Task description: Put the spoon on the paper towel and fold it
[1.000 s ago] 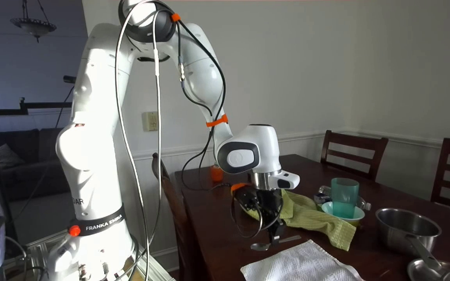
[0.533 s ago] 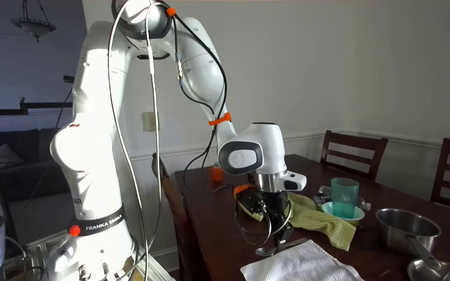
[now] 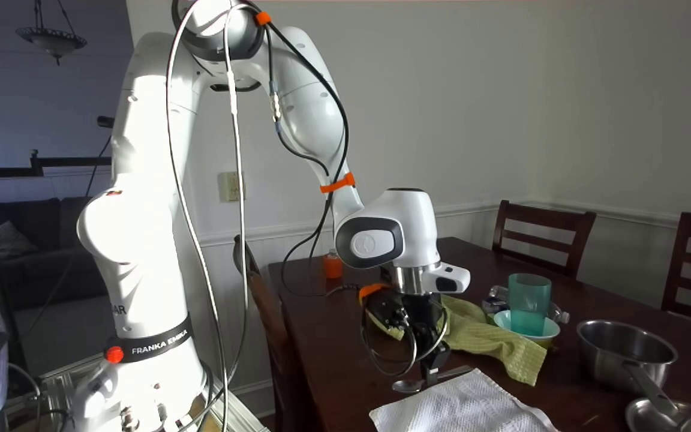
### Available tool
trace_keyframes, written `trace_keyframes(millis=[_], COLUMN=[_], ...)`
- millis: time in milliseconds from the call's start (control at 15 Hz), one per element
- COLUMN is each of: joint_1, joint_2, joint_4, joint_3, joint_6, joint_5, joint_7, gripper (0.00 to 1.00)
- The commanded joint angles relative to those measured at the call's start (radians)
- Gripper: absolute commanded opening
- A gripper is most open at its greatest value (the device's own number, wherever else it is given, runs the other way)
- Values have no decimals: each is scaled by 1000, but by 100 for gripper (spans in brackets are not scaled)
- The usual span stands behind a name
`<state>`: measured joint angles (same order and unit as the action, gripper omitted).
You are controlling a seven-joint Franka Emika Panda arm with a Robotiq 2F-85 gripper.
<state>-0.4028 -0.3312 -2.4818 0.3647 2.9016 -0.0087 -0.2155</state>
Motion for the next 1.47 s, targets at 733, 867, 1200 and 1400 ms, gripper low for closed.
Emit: trace_keyframes(millis=[733,867,1200,1400], joint_1=[-92,-128,-247,-303], joint_2=[-54,-71,-127,-160], joint_4=[36,50,107,141], joint_3=[-43,-67,-163,-204], joint_6=[24,37,84,86], joint_5=[8,20,50,31], joint_7=[-59,-82,-137,-156], gripper=[2,2,2,2])
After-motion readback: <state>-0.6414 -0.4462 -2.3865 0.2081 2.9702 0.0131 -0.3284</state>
